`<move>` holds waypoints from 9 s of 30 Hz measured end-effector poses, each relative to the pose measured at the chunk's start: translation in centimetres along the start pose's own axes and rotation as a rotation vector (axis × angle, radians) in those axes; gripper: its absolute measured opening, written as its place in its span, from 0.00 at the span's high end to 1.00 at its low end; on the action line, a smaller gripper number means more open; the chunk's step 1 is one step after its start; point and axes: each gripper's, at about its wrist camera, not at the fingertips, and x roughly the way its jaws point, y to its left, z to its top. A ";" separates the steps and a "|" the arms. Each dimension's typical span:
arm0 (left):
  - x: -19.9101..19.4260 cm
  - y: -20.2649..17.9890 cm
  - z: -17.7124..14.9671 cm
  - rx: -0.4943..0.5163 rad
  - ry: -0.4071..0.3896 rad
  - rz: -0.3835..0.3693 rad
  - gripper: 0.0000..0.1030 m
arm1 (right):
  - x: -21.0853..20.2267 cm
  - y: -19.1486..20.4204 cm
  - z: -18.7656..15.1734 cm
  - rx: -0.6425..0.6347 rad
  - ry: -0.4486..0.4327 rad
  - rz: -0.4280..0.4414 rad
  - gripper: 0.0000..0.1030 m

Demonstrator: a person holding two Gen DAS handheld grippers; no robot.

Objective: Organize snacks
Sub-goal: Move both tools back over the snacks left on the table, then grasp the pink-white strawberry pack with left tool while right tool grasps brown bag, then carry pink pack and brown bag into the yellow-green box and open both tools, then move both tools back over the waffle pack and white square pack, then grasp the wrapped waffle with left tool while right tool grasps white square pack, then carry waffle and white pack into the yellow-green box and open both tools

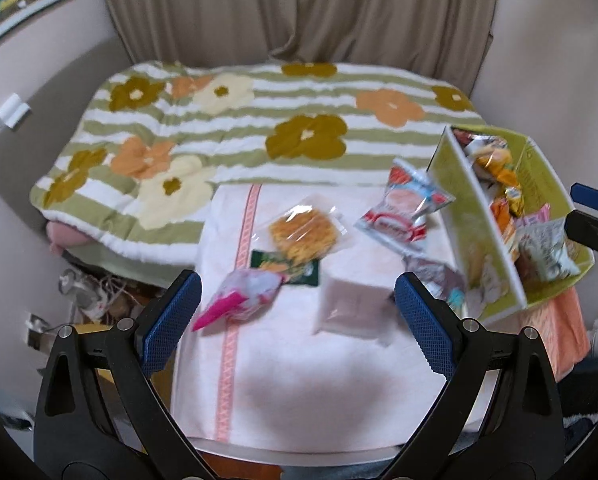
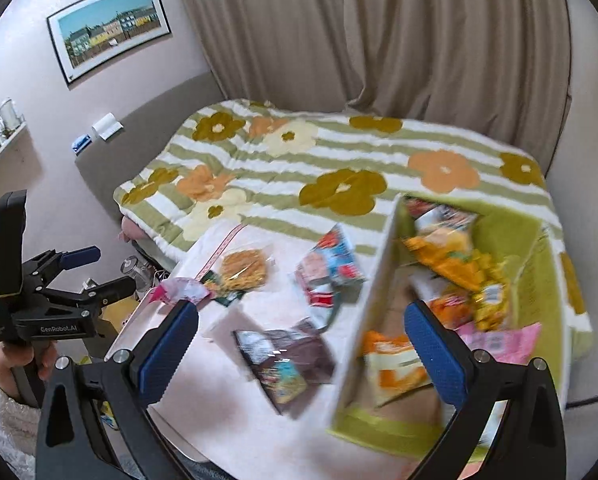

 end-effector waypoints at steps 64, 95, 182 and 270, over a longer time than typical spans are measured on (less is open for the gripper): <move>17.8 6.5 -2.2 0.345 0.339 -0.272 0.54 | 16.8 -2.2 -9.0 0.845 0.193 -0.385 0.02; 4.9 0.6 4.9 0.326 0.049 -0.377 0.54 | 1.0 2.2 -2.9 0.549 -0.104 -0.342 0.25; 1.8 -6.9 4.8 0.182 -0.030 -0.088 0.02 | -3.4 -5.3 1.2 0.036 -0.090 0.011 0.01; 16.6 1.0 8.3 0.501 0.146 -0.359 0.27 | 13.9 9.2 -4.4 0.308 0.013 -0.448 0.28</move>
